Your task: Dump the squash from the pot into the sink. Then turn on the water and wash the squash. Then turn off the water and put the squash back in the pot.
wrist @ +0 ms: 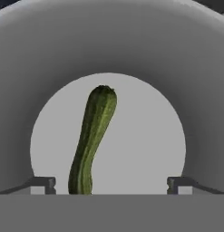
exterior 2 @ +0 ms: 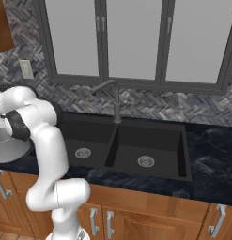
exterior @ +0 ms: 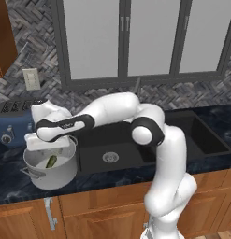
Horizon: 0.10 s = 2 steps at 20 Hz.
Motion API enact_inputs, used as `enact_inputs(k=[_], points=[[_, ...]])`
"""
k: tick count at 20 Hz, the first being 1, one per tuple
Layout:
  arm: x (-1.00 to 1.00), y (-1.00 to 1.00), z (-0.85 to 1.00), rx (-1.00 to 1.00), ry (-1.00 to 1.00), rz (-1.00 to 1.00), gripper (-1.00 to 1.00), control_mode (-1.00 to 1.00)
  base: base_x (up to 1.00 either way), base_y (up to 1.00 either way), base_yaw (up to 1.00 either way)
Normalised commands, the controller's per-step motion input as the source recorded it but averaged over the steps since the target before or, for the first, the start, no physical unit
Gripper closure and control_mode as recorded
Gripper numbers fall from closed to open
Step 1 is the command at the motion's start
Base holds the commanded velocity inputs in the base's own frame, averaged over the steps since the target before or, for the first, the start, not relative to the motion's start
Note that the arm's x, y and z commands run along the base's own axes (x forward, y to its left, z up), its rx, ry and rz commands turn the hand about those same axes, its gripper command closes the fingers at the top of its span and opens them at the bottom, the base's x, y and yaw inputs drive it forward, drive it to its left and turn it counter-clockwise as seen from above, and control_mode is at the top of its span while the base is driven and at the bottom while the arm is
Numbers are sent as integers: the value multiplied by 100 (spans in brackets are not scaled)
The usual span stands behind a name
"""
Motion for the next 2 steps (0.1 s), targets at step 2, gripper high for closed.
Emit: enact_inputs(k=[2], points=[[-19,-19,67,1,-2,0,-100,-100,0,0,0]])
